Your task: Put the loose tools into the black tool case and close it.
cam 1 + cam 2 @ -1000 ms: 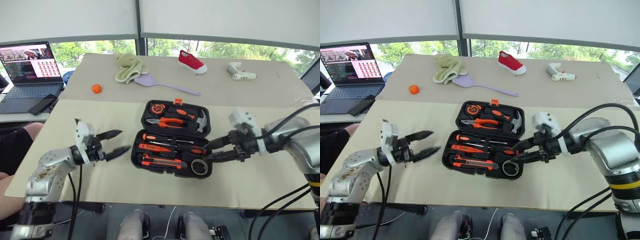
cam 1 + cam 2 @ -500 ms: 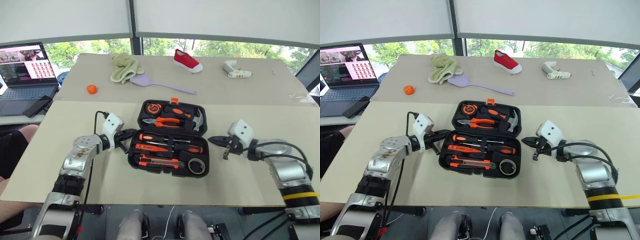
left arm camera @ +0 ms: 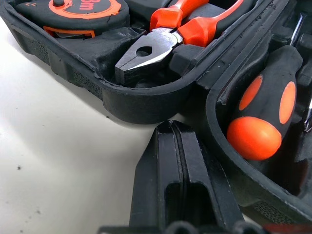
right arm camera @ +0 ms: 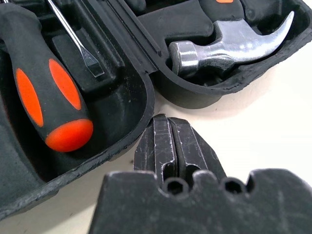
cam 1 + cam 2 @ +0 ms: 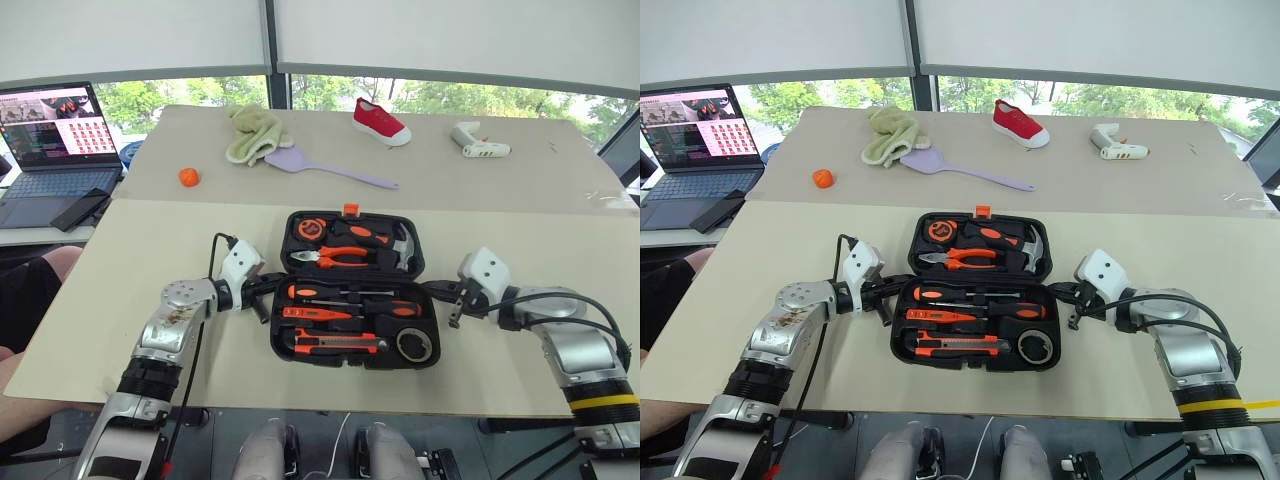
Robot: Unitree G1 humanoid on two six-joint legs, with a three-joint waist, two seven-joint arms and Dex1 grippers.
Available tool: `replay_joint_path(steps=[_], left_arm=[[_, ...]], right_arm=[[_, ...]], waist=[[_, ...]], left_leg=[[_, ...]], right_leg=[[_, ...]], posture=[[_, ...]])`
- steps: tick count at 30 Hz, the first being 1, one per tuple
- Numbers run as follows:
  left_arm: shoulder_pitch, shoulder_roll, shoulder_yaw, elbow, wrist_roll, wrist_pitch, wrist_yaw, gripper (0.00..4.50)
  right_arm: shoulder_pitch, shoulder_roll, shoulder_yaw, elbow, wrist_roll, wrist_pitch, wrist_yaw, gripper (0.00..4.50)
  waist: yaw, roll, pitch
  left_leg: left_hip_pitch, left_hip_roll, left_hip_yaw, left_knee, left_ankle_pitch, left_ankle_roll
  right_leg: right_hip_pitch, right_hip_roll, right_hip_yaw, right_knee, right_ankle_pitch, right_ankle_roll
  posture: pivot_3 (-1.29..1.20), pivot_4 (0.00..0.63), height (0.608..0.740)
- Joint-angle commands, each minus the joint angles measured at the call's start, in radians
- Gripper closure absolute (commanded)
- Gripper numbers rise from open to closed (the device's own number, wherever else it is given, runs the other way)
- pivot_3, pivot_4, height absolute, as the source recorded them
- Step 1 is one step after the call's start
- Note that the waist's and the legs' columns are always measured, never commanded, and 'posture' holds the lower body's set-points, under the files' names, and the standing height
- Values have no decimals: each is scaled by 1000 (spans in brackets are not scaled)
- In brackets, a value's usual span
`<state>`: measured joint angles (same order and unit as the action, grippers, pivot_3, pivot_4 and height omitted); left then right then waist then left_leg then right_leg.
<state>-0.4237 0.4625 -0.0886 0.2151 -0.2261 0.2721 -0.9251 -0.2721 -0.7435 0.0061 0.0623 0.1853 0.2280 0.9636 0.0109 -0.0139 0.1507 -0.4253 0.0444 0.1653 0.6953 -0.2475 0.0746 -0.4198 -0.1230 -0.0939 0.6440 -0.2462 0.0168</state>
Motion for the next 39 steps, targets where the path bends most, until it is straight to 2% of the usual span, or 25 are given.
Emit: replay_joint_path(steps=[1, 3, 4, 5, 6, 7, 8, 9, 10, 14, 17, 22, 31, 33, 37, 39], left_arm=[[7, -3, 38, -71, -50, 13, -2, 4458], [7, 19, 57, -84, -41, 44, 23, 3953], [-2, 63, 63, -97, -31, 130, 32, 3857], [-9, 109, 68, -113, -25, 205, 30, 3408], [-16, 142, 82, -129, -43, 272, 21, 2978], [-28, 174, 100, -145, -82, 338, -5, 2741], [-40, 196, 115, -160, -121, 393, -24, 2172], [-57, 211, 121, -166, -141, 433, -31, 1952], [-82, 217, 125, -161, -155, 470, -32, 1433], [-225, 185, 114, -76, -159, 584, 19, 45], [-336, 111, 95, 30, -126, 627, 102, 0], [-414, 23, 57, 160, -49, 570, 204, 0], [-459, -48, 87, 289, -27, 494, 284, 0], [-465, -57, 98, 311, -27, 489, 294, 0], [-472, -61, 99, 323, -27, 502, 288, 1022], [-477, -62, 102, 328, -34, 513, 281, 1790]], right_arm=[[11, -20, -48, -43, 44, 30, 15, 4500], [2, -24, -78, -52, 79, 93, 8, 4500], [-20, -33, -107, -60, 118, 176, 1, 4500], [-41, -46, -125, -72, 158, 236, 19, 3911], [-67, -46, -148, -74, 184, 272, 11, 3652], [-102, -54, -161, -76, 218, 335, 13, 3465], [-131, -68, -162, -80, 243, 395, 21, 2988], [-159, -83, -157, -81, 261, 454, 28, 2754], [-190, -102, -142, -82, 267, 527, 22, 2311], [-356, -152, 13, -6, 152, 701, -45, 1009], [-518, -102, 62, 124, 160, 830, -55, 69], [-655, -21, 115, 329, 102, 792, -86, 69], [-721, 73, 140, 525, 14, 707, -128, 69], [-725, 83, 141, 546, 7, 701, -124, 579], [-728, 89, 160, 559, -8, 724, -110, 1693], [-736, 93, 158, 570, -8, 750, -111, 2463]], waist=[[0, 0, 0], [-1, 0, 0], [-1, 0, 0], [-2, 0, 0], [-4, 0, 0], [-9, 0, 0], [-14, 0, 0], [-16, 0, 0], [-17, 0, 0], [-9, 0, 0], [-10, 0, 1], [-15, -1, 1], [-25, -1, 1], [-23, -1, 1], [-23, -1, 1], [-24, -1, 1]], left_leg=[[0, 0, 0, 0, 0, 0], [0, 0, 0, 0, 0, 0], [0, 0, 0, 0, 0, 0], [0, 0, -1, 0, 0, 0], [0, 0, -1, 1, 0, 0], [0, 0, 0, 0, 0, 0], [0, 1, -1, 0, 0, 0], [0, 1, -1, 0, 0, 0], [1, 1, -1, 0, 0, 0], [1, 1, -2, 0, 0, 0], [-1, -1, -1, 0, 0, 1], [-1, -1, 0, 0, 1, 0], [-4, -1, 2, 0, 2, 0], [-3, -1, 1, 0, 2, -1], [-3, -1, 1, 2, 2, -1], [-2, -1, 1, 2, 2, 0]], right_leg=[[0, 0, 0, 0, 0, 0], [0, 0, 0, 0, 0, 0], [0, 0, 0, 1, 0, 0], [0, 0, 0, 1, 0, 0], [0, 0, 0, 2, 0, 0], [-1, 0, 0, 2, 0, 0], [-1, 0, 1, 3, 0, -1], [-2, 0, 1, 3, 0, -1], [-2, 0, 1, 3, 1, -1], [0, 0, 0, 3, 1, -1], [-1, -1, 0, 3, 1, -1], [-2, 0, 1, 3, 1, -1], [-4, 1, 0, 4, 1, -1], [-3, 1, 0, 4, 1, -1], [-2, 0, -1, 4, 1, -1], [-2, 0, 0, 4, 1, -1]], posture=[[0, 150, 740], [0, 150, 740], [0, 150, 740], [0, 150, 740], [0, 150, 740], [0, 150, 740], [0, 150, 740], [0, 150, 740], [0, 150, 740], [0, 150, 740], [0, 150, 740], [0, 150, 740], [0, 150, 740], [0, 150, 740], [0, 150, 740], [0, 150, 740]])
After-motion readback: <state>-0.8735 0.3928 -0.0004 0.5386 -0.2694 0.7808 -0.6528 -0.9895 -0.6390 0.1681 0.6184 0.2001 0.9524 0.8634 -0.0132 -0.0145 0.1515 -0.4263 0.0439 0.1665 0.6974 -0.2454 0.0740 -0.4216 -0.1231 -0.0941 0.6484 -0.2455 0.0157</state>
